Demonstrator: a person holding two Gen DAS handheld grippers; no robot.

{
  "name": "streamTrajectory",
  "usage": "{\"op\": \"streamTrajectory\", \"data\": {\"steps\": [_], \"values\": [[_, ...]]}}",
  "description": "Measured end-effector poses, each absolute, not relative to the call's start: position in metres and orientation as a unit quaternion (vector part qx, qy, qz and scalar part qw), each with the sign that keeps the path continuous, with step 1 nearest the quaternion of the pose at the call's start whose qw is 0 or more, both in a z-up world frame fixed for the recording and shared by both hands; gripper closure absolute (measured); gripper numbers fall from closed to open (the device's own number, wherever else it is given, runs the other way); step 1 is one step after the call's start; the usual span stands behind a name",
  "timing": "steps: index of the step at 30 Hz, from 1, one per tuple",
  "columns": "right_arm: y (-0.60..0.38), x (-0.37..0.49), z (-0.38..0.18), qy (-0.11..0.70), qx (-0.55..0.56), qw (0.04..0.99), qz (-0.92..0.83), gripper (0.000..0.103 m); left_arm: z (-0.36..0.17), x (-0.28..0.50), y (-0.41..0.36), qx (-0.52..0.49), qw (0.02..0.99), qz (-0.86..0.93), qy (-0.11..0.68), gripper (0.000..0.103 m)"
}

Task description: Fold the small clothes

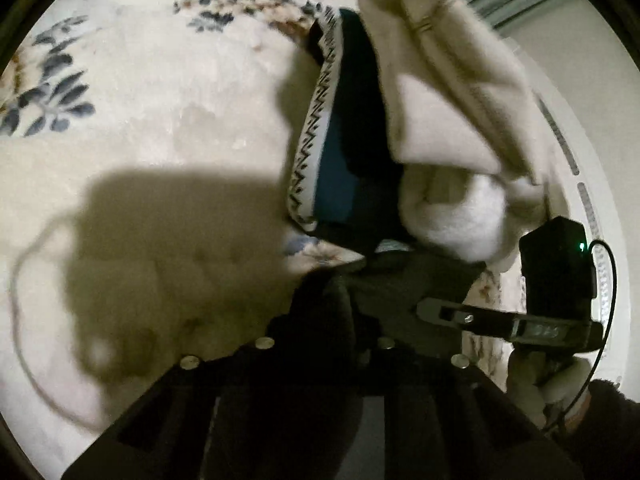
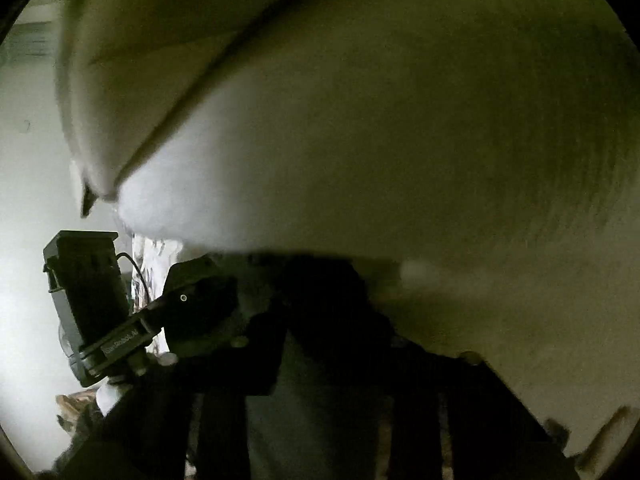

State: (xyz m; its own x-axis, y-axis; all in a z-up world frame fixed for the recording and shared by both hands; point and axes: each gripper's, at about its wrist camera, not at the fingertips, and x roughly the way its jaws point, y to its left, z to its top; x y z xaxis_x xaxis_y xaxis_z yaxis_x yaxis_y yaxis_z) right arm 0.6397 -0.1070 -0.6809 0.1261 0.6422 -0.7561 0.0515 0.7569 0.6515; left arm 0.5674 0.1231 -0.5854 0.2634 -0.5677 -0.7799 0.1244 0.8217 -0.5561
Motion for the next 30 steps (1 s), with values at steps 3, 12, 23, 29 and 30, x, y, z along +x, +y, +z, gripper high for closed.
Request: {"op": "streamTrajectory", "data": {"steps": [3, 12, 23, 29, 30], "values": [[-0.113, 0.634, -0.661, 0.606, 0.285, 0.710, 0.219, 0.084, -0.563, 0.555, 0.121, -0.185, 0.785, -0.226, 0.546, 0.091], [-0.125, 0.573, -0.566, 0.548, 0.263, 0.748, 0.266, 0.085, -0.479, 0.488, 0.125, -0.168, 0.817, -0.249, 0.493, 0.091], [-0.066, 0.349, -0.496, 0.552, 0.257, 0.748, 0.263, 0.085, -0.422, 0.306, 0.144, -0.182, 0.810, -0.266, 0.491, 0.091], [-0.055, 0.230, -0.520, 0.594, 0.256, 0.720, 0.252, 0.085, -0.450, 0.211, 0.152, -0.229, 0.774, -0.246, 0.536, 0.091], [-0.055, 0.214, -0.527, 0.601, 0.254, 0.714, 0.252, 0.085, -0.459, 0.194, 0.152, -0.239, 0.766, -0.240, 0.546, 0.091]]}}
